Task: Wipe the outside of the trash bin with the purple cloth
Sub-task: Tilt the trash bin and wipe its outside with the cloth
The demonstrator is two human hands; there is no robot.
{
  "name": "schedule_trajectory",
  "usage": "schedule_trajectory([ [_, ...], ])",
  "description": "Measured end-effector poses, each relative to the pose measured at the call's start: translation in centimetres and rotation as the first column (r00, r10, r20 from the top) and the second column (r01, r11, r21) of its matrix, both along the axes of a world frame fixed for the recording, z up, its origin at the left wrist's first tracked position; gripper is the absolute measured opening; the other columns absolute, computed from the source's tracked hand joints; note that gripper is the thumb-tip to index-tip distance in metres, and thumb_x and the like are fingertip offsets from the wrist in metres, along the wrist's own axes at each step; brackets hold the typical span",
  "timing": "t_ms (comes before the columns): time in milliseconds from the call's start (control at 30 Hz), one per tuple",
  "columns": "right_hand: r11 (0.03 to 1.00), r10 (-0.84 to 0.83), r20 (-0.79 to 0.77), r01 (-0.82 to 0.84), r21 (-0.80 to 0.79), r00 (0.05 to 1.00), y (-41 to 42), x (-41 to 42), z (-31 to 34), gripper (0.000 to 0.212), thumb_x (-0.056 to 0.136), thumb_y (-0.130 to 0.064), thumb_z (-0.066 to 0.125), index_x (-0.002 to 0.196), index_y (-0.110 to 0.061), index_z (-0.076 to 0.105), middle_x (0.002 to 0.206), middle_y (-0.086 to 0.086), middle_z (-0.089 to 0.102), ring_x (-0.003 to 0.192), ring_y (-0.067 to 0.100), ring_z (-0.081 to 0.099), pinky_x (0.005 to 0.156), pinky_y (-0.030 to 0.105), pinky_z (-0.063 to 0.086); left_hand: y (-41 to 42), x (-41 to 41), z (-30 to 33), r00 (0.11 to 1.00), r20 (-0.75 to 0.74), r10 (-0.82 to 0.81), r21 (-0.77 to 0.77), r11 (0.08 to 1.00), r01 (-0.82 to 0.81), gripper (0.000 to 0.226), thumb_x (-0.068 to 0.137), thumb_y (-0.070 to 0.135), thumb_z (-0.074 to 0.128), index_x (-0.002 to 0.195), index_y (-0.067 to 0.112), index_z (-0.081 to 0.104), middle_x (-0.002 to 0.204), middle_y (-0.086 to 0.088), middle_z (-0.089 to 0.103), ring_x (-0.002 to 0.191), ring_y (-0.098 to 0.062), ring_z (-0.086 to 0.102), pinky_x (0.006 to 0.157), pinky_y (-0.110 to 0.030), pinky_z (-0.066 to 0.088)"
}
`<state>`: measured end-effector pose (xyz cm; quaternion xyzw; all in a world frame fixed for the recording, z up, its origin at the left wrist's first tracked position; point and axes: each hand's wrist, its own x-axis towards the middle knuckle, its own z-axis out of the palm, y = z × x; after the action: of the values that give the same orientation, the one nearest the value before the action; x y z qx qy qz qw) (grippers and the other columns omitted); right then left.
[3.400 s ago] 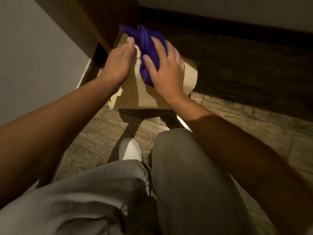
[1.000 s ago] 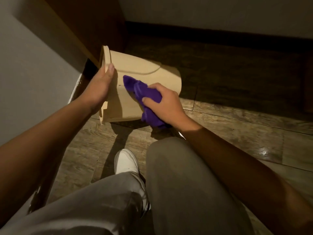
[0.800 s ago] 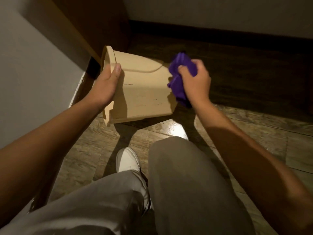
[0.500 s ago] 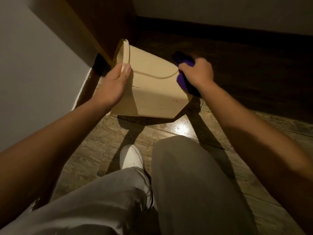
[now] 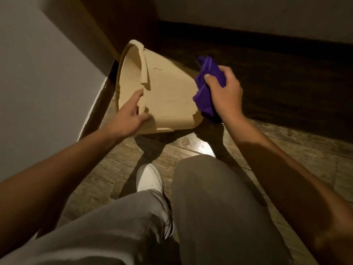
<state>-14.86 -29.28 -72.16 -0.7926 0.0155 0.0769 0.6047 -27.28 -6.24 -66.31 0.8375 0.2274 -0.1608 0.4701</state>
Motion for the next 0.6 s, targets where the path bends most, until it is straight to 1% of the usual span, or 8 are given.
schedule_trajectory([
  [100, 0.995, 0.099, 0.057, -0.1, 0.015, 0.993, 1.5, 0.6, 1.8, 0.043, 0.103, -0.034, 0.058, 0.144, -0.02, 0.051, 0.125, -0.009, 0.061, 0.107, 0.001, 0.06, 0.084, 0.012, 0.049, -0.5, 0.6, 0.0, 1.0, 0.003, 0.003, -0.043, 0.999, -0.003, 0.08, 0.1, -0.001, 0.059, 0.162, 0.037, 0.027, 0.155, 0.004, 0.047, 0.137, -0.022, 0.047, 0.115, -0.06, 0.043],
  [200, 0.981, 0.191, 0.2, -0.191, -0.018, 0.961, 5.0, 0.6, 3.8, 0.05, 0.106, -0.034, 0.052, 0.153, -0.02, 0.042, 0.143, 0.002, 0.056, 0.122, 0.014, 0.057, 0.098, 0.029, 0.048, -0.7, 1.6, 0.1, 0.997, 0.012, 0.072, -0.093, 0.993, -0.071, 0.079, 0.099, -0.007, 0.056, 0.162, 0.035, 0.03, 0.138, 0.015, 0.054, 0.125, -0.013, 0.052, 0.114, -0.05, 0.044],
  [267, 0.971, 0.241, 0.287, -0.231, -0.07, 0.927, 7.8, 0.0, 4.2, 0.054, 0.106, -0.033, 0.05, 0.156, -0.02, 0.038, 0.152, 0.01, 0.048, 0.131, 0.023, 0.051, 0.101, 0.034, 0.045, -1.1, 1.7, -0.1, 0.997, 0.015, 0.072, -0.104, 0.992, -0.07, 0.08, 0.097, -0.01, 0.056, 0.162, 0.032, 0.033, 0.141, 0.0, 0.059, 0.116, -0.009, 0.057, 0.109, -0.04, 0.048],
  [300, 0.966, 0.258, 0.317, -0.234, -0.113, 0.912, 9.1, -0.5, 4.0, 0.054, 0.105, -0.035, 0.049, 0.156, -0.021, 0.037, 0.156, 0.013, 0.043, 0.137, 0.029, 0.046, 0.105, 0.04, 0.044, -1.3, 1.6, -0.3, 0.998, 0.021, 0.062, -0.12, 0.991, -0.059, 0.08, 0.096, -0.011, 0.056, 0.161, 0.031, 0.035, 0.148, -0.016, 0.044, 0.113, -0.009, 0.059, 0.105, -0.036, 0.051],
  [333, 0.96, 0.271, 0.334, -0.226, -0.167, 0.903, 10.1, -1.2, 3.5, 0.055, 0.104, -0.038, 0.048, 0.156, -0.024, 0.037, 0.159, 0.014, 0.039, 0.142, 0.033, 0.04, 0.109, 0.048, 0.042, -1.3, 1.4, -0.5, 0.999, 0.026, 0.048, -0.139, 0.989, -0.044, 0.08, 0.095, -0.012, 0.057, 0.16, 0.03, 0.037, 0.137, -0.008, 0.059, 0.113, -0.01, 0.059, 0.103, -0.036, 0.052],
  [367, 0.953, 0.272, 0.343, -0.202, -0.227, 0.899, 10.8, -1.9, 2.6, 0.056, 0.104, -0.043, 0.046, 0.156, -0.026, 0.037, 0.161, 0.013, 0.037, 0.145, 0.034, 0.036, 0.112, 0.054, 0.038, -1.2, 1.2, -0.7, 0.999, 0.028, 0.03, -0.155, 0.988, -0.025, 0.08, 0.094, -0.011, 0.057, 0.159, 0.032, 0.038, 0.128, 0.007, 0.055, 0.119, -0.014, 0.058, 0.105, -0.04, 0.052],
  [433, 0.936, 0.246, 0.359, -0.124, -0.329, 0.9, 11.1, -2.9, 0.2, 0.059, 0.103, -0.055, 0.041, 0.155, -0.03, 0.035, 0.161, 0.011, 0.038, 0.148, 0.034, 0.032, 0.115, 0.06, 0.031, -0.2, 1.0, -1.0, 1.0, 0.009, 0.02, -0.157, 0.987, -0.018, 0.081, 0.094, -0.01, 0.057, 0.158, 0.037, 0.037, 0.154, -0.005, 0.049, 0.134, -0.024, 0.052, 0.109, -0.051, 0.049],
  [600, 0.861, 0.112, 0.271, 0.043, -0.506, 0.956, 7.9, -2.4, -7.6, 0.056, 0.102, -0.063, 0.034, 0.15, -0.034, 0.034, 0.158, 0.01, 0.042, 0.146, 0.034, 0.035, 0.115, 0.059, 0.032, 2.6, -0.1, -1.5, 0.998, -0.031, 0.056, -0.104, 0.993, -0.059, 0.08, 0.095, -0.01, 0.055, 0.155, 0.042, 0.038, 0.152, 0.002, 0.051, 0.133, -0.024, 0.05, 0.108, -0.047, 0.046],
])
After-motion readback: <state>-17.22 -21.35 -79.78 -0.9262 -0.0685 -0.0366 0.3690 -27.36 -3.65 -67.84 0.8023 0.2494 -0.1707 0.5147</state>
